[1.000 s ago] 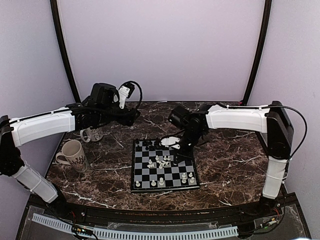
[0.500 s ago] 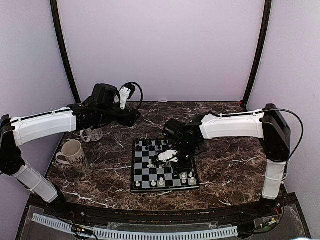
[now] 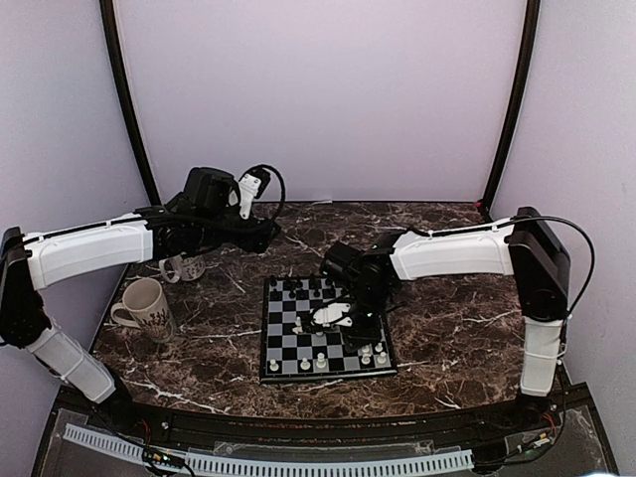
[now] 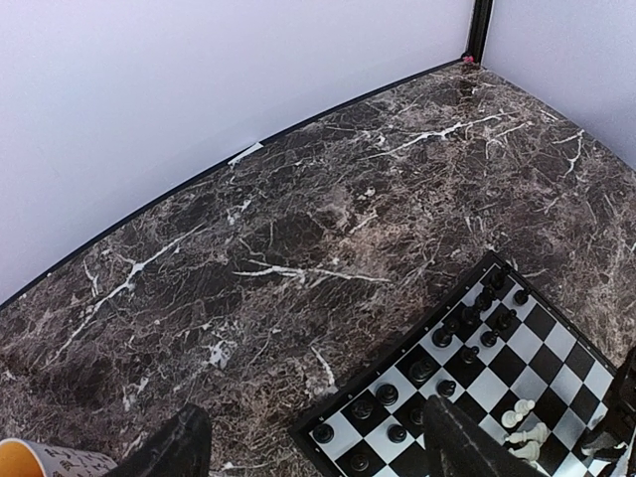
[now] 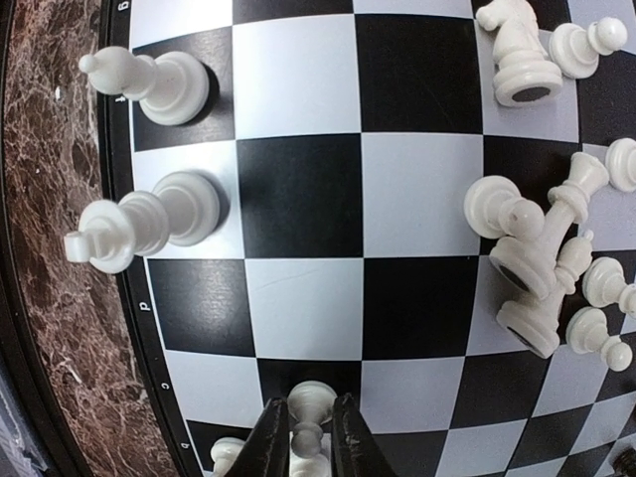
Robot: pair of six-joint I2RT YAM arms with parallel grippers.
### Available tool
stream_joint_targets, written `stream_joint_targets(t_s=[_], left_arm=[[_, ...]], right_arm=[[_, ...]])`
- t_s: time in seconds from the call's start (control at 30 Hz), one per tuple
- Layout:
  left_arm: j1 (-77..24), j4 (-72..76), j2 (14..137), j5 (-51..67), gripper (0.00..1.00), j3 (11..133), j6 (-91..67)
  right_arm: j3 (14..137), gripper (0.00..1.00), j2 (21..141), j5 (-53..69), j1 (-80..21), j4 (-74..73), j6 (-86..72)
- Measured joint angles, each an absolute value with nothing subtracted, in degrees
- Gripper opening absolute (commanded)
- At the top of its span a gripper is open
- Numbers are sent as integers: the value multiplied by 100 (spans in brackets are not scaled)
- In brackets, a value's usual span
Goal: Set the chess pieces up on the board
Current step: Place the pawn at f2, then pick up the bishop from the chessboard.
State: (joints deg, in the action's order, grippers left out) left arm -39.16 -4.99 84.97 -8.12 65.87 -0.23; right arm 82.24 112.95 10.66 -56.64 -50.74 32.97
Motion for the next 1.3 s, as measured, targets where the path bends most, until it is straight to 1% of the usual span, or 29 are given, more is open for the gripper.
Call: stream_joint_targets(t_s=[0.13,0.37,0.7,1.1,1.3], left_arm=[[-3916,-504,8525,-797,75,6587,-21],[-3916,-534,8541,-792,75,6587,-21],[-3916,-591,8541,-794,75,6587,-21],[-3916,-596,8541,-821,75,6587,-14],[-3916,-596,8541,-840,75,6587,8]], right_arm=[[8221,21,11303,1052,-5664,-5081,3321],[8270,23,11303,1055,-5664,-5196,3358],[8917,23,11327,1090,-5374,-5210,3017],[9380,25,11909,893,-5212,-4943,2561],[9478,27,12020,897,-5212,-4930,2469]])
